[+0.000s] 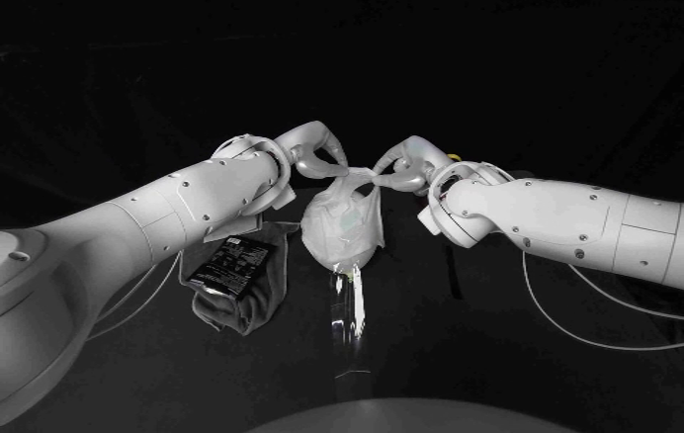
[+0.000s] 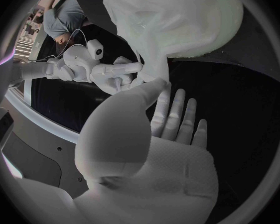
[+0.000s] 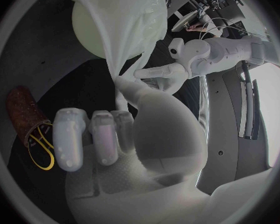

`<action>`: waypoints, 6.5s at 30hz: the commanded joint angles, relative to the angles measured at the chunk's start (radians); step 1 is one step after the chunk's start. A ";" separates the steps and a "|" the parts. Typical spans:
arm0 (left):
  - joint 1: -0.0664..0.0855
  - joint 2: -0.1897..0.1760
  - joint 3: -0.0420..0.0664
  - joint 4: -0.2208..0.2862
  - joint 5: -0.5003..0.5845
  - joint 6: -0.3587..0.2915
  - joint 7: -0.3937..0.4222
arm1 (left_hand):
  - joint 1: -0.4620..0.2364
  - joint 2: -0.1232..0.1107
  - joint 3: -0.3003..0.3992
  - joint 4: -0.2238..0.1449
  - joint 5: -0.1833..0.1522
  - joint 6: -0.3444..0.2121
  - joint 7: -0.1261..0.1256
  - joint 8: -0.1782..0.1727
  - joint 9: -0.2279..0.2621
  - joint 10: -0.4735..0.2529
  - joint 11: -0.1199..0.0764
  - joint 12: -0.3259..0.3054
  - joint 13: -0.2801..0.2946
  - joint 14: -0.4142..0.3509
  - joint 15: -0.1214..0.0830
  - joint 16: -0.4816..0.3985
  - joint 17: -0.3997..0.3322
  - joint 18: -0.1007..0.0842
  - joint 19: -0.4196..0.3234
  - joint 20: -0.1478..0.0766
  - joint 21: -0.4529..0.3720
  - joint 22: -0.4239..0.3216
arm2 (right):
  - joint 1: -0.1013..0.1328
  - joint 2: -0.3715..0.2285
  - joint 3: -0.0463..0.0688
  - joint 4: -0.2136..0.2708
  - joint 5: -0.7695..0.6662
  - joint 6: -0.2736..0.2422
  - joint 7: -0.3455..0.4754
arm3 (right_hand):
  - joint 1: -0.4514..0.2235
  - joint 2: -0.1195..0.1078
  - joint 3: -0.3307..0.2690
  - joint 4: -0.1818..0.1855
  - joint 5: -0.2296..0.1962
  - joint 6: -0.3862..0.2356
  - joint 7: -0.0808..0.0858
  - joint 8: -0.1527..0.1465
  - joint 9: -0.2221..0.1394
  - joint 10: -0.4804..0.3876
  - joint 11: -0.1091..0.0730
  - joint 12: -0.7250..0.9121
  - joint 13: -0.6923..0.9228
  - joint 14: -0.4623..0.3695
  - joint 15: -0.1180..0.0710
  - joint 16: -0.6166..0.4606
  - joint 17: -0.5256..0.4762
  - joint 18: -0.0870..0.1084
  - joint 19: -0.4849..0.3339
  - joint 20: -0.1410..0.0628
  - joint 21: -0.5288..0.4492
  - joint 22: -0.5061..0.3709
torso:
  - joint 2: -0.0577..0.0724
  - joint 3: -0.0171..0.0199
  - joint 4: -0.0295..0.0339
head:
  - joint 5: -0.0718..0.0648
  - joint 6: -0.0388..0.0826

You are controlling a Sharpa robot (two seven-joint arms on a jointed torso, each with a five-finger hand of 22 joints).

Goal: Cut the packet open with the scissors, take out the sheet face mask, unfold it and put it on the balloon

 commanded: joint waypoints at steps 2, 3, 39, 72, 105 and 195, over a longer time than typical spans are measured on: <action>-0.003 0.014 -0.001 -0.023 -0.044 -0.021 0.031 | -0.012 0.000 -0.001 0.004 0.005 0.001 0.002 0.007 0.003 0.007 0.003 -0.007 0.000 0.010 -0.001 -0.004 0.000 0.010 0.001 -0.001 0.004 -0.001 | 0.004 0.005 0.001 -0.004 0.010 0.064 -0.048 | -0.012 0.001 0.004 -0.001 0.005 0.006 0.001 0.005 0.001 0.106 -0.007 0.003 0.263 0.105 -0.005 0.005 0.264 -0.008 0.067 -0.002 -0.004 0.236 | -0.001 -0.0003 -0.0001 | -0.001 -0.002; -0.004 0.017 -0.002 -0.029 -0.046 -0.021 0.033 | -0.012 0.000 -0.001 0.004 0.005 0.001 0.002 0.007 0.003 0.007 0.003 -0.007 0.000 0.010 -0.001 -0.004 0.000 0.010 0.001 -0.001 0.004 -0.001 | 0.004 0.005 0.001 -0.004 0.010 0.066 -0.051 | -0.012 0.001 0.004 -0.001 0.005 0.006 0.001 0.005 0.001 0.106 -0.007 0.003 0.263 0.105 -0.005 0.005 0.264 -0.008 0.067 -0.002 -0.004 0.236 | -0.001 -0.0002 0.0000 | -0.001 -0.002; -0.015 0.028 -0.005 -0.085 0.168 0.184 -0.024 | -0.075 -0.009 -0.080 0.110 0.005 -0.205 0.031 -0.079 -0.019 0.101 -0.006 -0.005 0.003 0.121 -0.020 0.009 0.013 0.016 -0.018 0.003 -0.006 -0.005 | 0.007 0.001 0.001 0.020 0.022 -0.036 -0.029 | -0.015 0.003 0.009 -0.001 0.005 0.006 0.000 0.006 0.002 0.106 -0.008 0.003 0.263 0.105 -0.005 0.005 0.264 -0.009 0.069 -0.002 0.000 0.237 | -0.003 -0.0002 0.0013 | -0.006 -0.004; -0.014 0.043 -0.005 -0.114 0.426 0.475 -0.157 | -0.017 -0.020 -0.239 0.260 0.005 -0.353 0.065 -0.155 -0.044 -0.063 0.037 -0.027 -0.001 -0.004 0.026 -0.118 -0.021 -0.039 -0.051 0.002 -0.016 -0.011 | 0.007 -0.038 0.003 0.089 0.030 -0.084 0.003 | -0.016 0.004 0.012 -0.002 0.005 0.007 0.000 0.006 0.002 0.106 -0.008 0.003 0.263 0.105 -0.005 0.005 0.264 -0.010 0.071 -0.002 0.004 0.238 | -0.002 -0.0002 0.0014 | -0.002 -0.002; -0.014 0.045 -0.005 -0.130 0.509 0.424 -0.116 | 0.159 -0.021 0.008 0.068 0.006 -0.277 0.019 -0.091 -0.017 0.239 -0.038 0.047 0.019 0.180 -0.035 -0.027 0.044 0.007 0.062 0.002 0.018 0.013 | 0.007 -0.064 0.003 0.114 0.032 -0.092 0.002 | -0.017 0.004 0.014 -0.003 0.005 0.007 0.000 0.006 0.003 0.106 -0.009 0.003 0.263 0.105 -0.005 0.005 0.264 -0.010 0.071 -0.002 0.003 0.238 | -0.002 -0.0004 0.0009 | -0.005 -0.001; -0.037 -0.103 0.001 0.006 0.269 0.208 -0.057 | -0.141 -0.081 -0.132 0.216 0.006 -0.191 -0.004 -0.056 0.004 0.013 -0.003 0.074 0.106 0.053 -0.033 0.277 0.254 -0.070 0.415 -0.006 0.202 0.105 | -0.001 -0.043 0.002 0.068 0.067 -0.068 -0.029 | -0.030 -0.002 0.022 -0.007 0.005 0.004 0.000 0.006 0.005 0.106 -0.009 0.003 0.263 0.105 -0.006 0.005 0.264 -0.007 0.063 -0.003 -0.011 0.233 | -0.003 0.0001 0.0024 | -0.009 -0.005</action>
